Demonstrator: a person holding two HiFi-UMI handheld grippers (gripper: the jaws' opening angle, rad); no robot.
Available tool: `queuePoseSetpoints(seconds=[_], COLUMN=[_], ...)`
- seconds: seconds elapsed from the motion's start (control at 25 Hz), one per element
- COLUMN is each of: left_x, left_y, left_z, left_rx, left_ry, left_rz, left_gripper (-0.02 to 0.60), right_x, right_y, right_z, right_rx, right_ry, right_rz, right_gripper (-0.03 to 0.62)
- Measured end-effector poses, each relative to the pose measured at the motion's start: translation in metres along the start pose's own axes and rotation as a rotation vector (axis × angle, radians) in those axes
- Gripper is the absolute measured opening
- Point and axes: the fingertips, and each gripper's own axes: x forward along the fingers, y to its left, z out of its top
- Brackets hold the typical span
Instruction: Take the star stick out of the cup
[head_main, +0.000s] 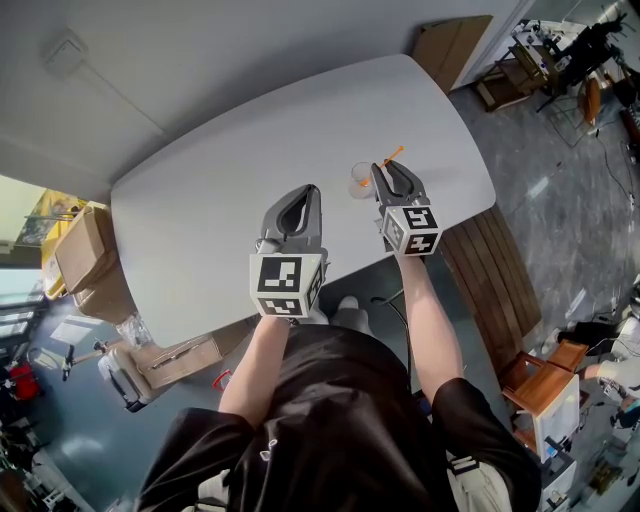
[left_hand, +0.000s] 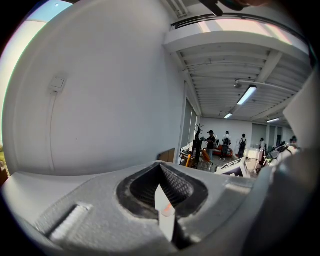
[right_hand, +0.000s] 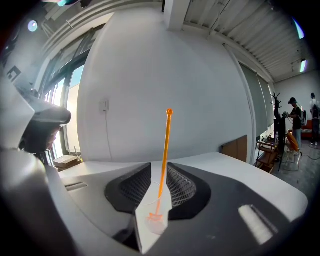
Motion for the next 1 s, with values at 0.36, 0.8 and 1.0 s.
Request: queuePoseSetpoints(seconds=[0.36,0.8,1.0], left_x=[0.003,0.006,0.006], left_y=[0.005,-0.002,-0.006], left_z=[0.002,0.011,0.014], left_rx=[-0.002,-0.002,-0.002], left_ry=[-0.002,-0.029,-0.040], left_rz=[-0.007,-0.031,-0.045], left_gripper=[0.000,0.000,-0.001], right_x=[0.001,-0.029,-0.049], right_y=[0.005,0.024,0.036], right_z=[0.019,0.089,0.122], right_rx=[0.015,-0.018,-0.043], right_ry=[-0.056,-0.177,-0.237], right_rz=[-0.007,0.018,0.030], right_gripper=[0.020,0.020,0.020])
